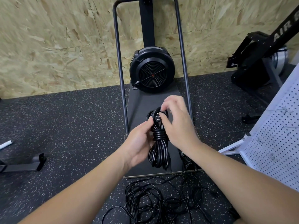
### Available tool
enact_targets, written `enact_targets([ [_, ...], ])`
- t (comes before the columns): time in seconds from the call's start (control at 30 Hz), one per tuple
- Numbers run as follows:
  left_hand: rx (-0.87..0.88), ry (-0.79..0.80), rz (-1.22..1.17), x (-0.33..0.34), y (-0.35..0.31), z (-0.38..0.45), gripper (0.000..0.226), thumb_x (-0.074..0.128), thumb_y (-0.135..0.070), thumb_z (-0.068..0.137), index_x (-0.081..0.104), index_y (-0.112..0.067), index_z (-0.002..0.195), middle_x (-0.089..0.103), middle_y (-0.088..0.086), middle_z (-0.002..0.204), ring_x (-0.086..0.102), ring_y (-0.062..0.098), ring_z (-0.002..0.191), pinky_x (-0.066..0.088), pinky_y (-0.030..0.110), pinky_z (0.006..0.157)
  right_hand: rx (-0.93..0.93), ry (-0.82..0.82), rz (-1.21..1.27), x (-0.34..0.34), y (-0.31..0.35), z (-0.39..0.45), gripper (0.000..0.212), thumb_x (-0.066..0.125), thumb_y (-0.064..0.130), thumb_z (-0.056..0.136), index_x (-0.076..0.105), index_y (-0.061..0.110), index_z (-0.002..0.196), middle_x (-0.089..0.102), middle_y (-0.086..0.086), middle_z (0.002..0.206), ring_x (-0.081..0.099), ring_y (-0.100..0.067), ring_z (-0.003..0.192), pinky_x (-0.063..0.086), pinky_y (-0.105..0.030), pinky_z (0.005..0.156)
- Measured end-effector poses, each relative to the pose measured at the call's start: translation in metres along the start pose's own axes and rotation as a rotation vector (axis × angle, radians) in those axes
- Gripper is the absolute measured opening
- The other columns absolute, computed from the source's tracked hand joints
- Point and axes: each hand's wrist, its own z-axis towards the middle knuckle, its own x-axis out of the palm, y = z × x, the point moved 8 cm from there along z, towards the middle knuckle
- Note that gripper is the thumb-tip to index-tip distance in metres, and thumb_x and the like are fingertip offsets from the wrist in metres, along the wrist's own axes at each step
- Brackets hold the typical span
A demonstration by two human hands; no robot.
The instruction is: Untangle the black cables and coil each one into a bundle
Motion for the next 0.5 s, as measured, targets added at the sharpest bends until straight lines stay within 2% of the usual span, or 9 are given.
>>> enact_targets([
  [0.07,-0.034,0.008,-0.008,0.001,0.002,-0.002,0.051,0.05,-0.05,0.114,0.073,-0.012,0.139,0.073,0.019,0.135,0.073,0.027,0.109,0.064,0.046,0.097,0.005,0.027,0.003,0.0,0.0,0.0,0.012,0.07,0.013,0.103,0.069,0.024,0.105,0.053,0.013,0.137,0.056,-0.006,0.13,0.05,-0.038,0.108],
  [0.13,-0.043,0.016,0.011,0.001,0.0,-0.004,0.065,0.047,-0.066,0.11,0.076,-0.013,0.135,0.074,0.02,0.133,0.073,0.031,0.112,0.06,0.051,0.105,-0.005,0.066,0.044,0.0,0.001,0.0,0.017,0.068,0.009,0.103,0.077,0.023,0.105,0.06,0.014,0.14,0.057,-0.006,0.135,0.047,-0.034,0.115],
  [0.17,-0.036,0.011,0.029,0.001,-0.001,-0.005,0.069,0.048,-0.07,0.107,0.077,-0.013,0.132,0.076,0.021,0.129,0.073,0.031,0.111,0.061,0.05,0.103,-0.014,0.108,0.071,0.001,0.004,-0.001,0.023,0.066,0.005,0.102,0.079,0.021,0.109,0.062,0.013,0.142,0.058,-0.006,0.137,0.046,-0.032,0.117],
  [0.23,-0.012,-0.049,0.039,-0.003,-0.005,-0.006,0.065,0.052,-0.069,0.106,0.081,-0.013,0.124,0.078,0.017,0.114,0.075,0.029,0.1,0.064,0.043,0.086,-0.017,0.238,0.098,0.007,0.012,-0.006,0.036,0.063,-0.001,0.099,0.079,0.018,0.125,0.062,0.014,0.148,0.055,-0.002,0.14,0.043,-0.017,0.115],
  [0.3,0.019,-0.109,0.069,-0.007,-0.009,-0.009,0.059,0.052,-0.066,0.108,0.083,-0.016,0.116,0.078,0.013,0.101,0.075,0.026,0.086,0.061,0.039,0.074,0.004,0.313,0.117,0.013,0.015,-0.009,0.04,0.071,0.007,0.097,0.076,0.021,0.134,0.061,0.019,0.148,0.055,0.002,0.138,0.039,-0.006,0.106],
  [0.33,0.035,-0.126,0.105,-0.009,-0.012,-0.01,0.059,0.05,-0.066,0.109,0.084,-0.018,0.114,0.078,0.013,0.097,0.074,0.026,0.083,0.06,0.039,0.074,0.023,0.323,0.141,0.015,0.013,-0.008,0.037,0.079,0.014,0.095,0.077,0.022,0.132,0.062,0.021,0.145,0.057,0.002,0.136,0.038,-0.006,0.107],
  [0.4,0.057,-0.141,0.189,-0.011,-0.014,-0.011,0.06,0.045,-0.067,0.111,0.083,-0.02,0.112,0.076,0.015,0.092,0.072,0.029,0.08,0.057,0.042,0.073,0.076,0.325,0.197,0.016,0.007,-0.004,0.031,0.09,0.027,0.089,0.081,0.026,0.118,0.065,0.02,0.138,0.061,0.0,0.132,0.041,-0.017,0.113],
  [0.5,0.084,-0.161,0.319,-0.01,-0.012,-0.013,0.062,0.038,-0.063,0.114,0.077,-0.015,0.112,0.075,0.019,0.084,0.071,0.034,0.075,0.058,0.044,0.068,0.074,0.365,0.173,0.017,0.005,-0.002,0.019,0.092,0.029,0.087,0.078,0.026,0.1,0.065,0.019,0.134,0.061,-0.004,0.129,0.044,-0.032,0.116],
])
